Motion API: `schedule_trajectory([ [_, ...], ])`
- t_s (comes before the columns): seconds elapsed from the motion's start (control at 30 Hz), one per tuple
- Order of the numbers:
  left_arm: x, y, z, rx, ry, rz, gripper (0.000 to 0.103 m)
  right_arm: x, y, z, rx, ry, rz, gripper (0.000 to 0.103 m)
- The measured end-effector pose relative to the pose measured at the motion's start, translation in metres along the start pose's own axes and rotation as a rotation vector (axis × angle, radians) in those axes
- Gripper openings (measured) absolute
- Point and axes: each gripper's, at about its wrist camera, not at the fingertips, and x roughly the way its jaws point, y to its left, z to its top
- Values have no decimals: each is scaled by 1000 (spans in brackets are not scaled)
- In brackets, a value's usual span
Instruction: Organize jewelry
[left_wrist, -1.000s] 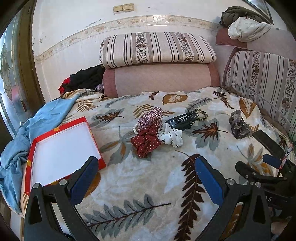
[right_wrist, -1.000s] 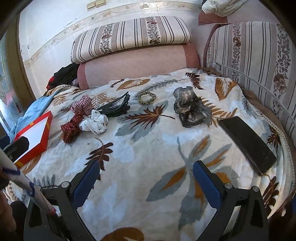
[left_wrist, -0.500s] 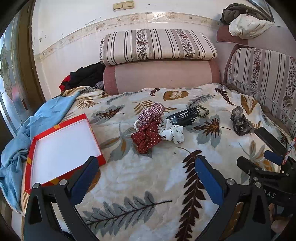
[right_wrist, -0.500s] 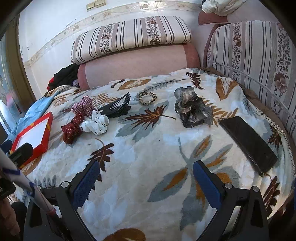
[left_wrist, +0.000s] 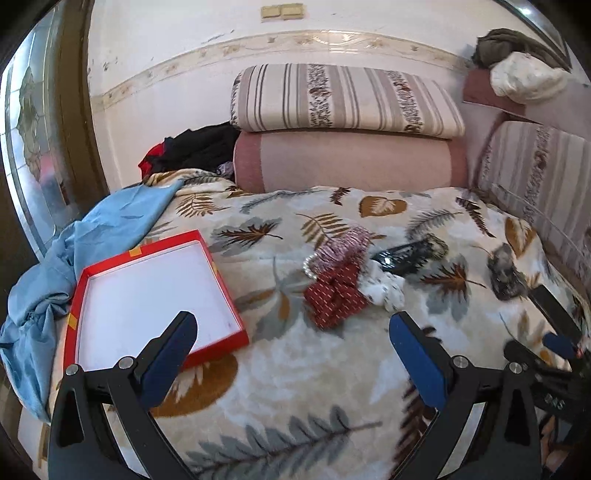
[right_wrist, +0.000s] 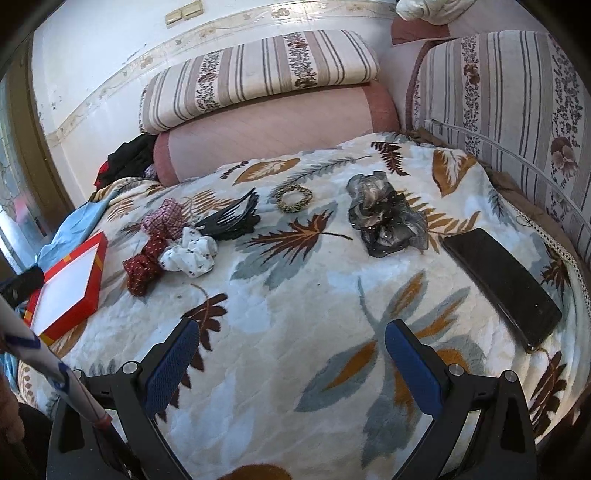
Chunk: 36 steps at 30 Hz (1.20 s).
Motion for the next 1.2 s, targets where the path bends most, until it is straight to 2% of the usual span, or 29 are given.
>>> schedule_trajectory([
  [0.13, 17, 7, 9, -11, -9, -18, 103, 4, -4, 0, 5, 9, -18, 103],
  [0.23, 36, 6, 10, 7, 24, -46, 103, 6, -4, 6, 1, 13, -13, 103],
  [0.37, 66, -2, 12, 32, 70, -78, 103, 3, -16, 30, 18, -45, -47, 103],
  [0.53, 98, -13, 9, 24, 95, -137, 103, 13, -46, 55, 79, -64, -108, 103],
  [0.8, 124, 3, 6, -38, 124, -189, 103, 73, -68, 86, 91, 16, -111, 103],
  [0.9, 129, 8, 4, -64, 146, -221, 103, 98, -69, 96, 82, 30, -151, 103],
  [1.0, 133, 6, 3, -59, 156, -234, 103, 119, -72, 98, 67, 66, -225, 102],
  [1.03, 135, 5, 3, -54, 156, -235, 103, 126, -73, 96, 69, 83, -226, 93],
  [1.07, 136, 4, 3, -50, 160, -238, 103, 129, -75, 95, 70, 92, -229, 77],
  [1.17, 143, -2, 2, -43, 166, -239, 103, 132, -76, 92, 59, 99, -240, 50],
  [1.2, 146, -4, 2, -37, 170, -233, 103, 130, -77, 92, 62, 90, -233, 46],
])
